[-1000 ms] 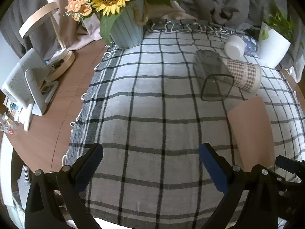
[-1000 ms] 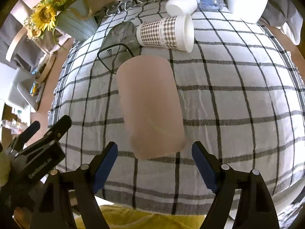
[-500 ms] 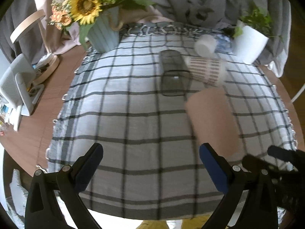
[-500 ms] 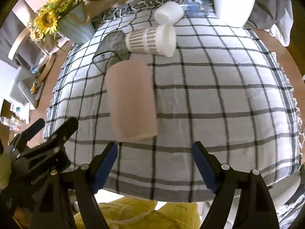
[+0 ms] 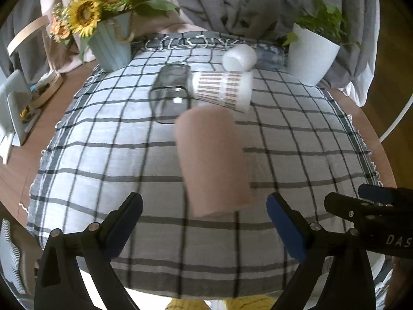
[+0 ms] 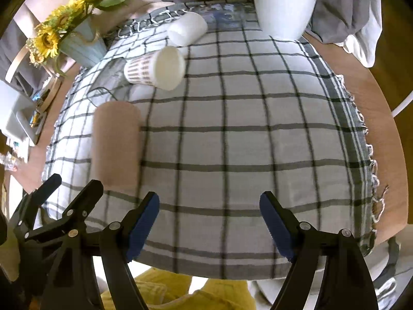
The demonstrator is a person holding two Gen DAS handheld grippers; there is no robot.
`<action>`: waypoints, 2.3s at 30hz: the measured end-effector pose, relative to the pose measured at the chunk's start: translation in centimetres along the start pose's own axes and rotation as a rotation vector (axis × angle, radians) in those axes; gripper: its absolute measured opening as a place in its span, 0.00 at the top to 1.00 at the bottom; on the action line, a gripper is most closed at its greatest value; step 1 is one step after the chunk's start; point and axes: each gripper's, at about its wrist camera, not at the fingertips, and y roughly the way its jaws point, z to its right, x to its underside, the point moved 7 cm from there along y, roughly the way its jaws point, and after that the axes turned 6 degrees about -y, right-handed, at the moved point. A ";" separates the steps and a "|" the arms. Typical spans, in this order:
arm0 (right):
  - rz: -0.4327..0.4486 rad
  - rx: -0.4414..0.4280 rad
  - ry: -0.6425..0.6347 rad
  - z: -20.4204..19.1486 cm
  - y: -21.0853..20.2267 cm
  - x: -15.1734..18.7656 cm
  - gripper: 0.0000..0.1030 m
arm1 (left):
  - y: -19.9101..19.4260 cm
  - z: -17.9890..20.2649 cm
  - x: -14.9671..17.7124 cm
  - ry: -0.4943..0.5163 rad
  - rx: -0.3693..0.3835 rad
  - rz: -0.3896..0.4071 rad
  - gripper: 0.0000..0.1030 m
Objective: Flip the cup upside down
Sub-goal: 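Rotate the held pink cup with the right gripper, rim toward the table, then lower the pink cup upside down onto the cloth with the right gripper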
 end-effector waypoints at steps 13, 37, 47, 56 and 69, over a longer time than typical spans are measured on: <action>-0.024 0.024 -0.070 3.6 0.9 1.0 0.22 | 2.7 2.0 1.6 0.051 -0.124 0.083 0.34; 0.019 -0.092 -0.090 1.2 -0.7 -0.3 0.22 | -3.1 1.3 -2.2 -0.010 -0.026 0.172 0.45; 0.111 -0.132 -0.044 0.1 -2.0 -3.5 0.22 | -2.3 -0.8 -5.7 -0.070 -0.003 0.162 0.51; 0.151 -0.154 -0.034 -0.4 -3.2 -4.0 0.22 | -4.0 -0.9 -4.6 -0.051 -0.012 0.138 0.46; 0.102 -0.132 -0.073 0.0 -2.3 -2.1 0.22 | -2.6 0.2 1.9 -0.005 -0.013 0.046 0.25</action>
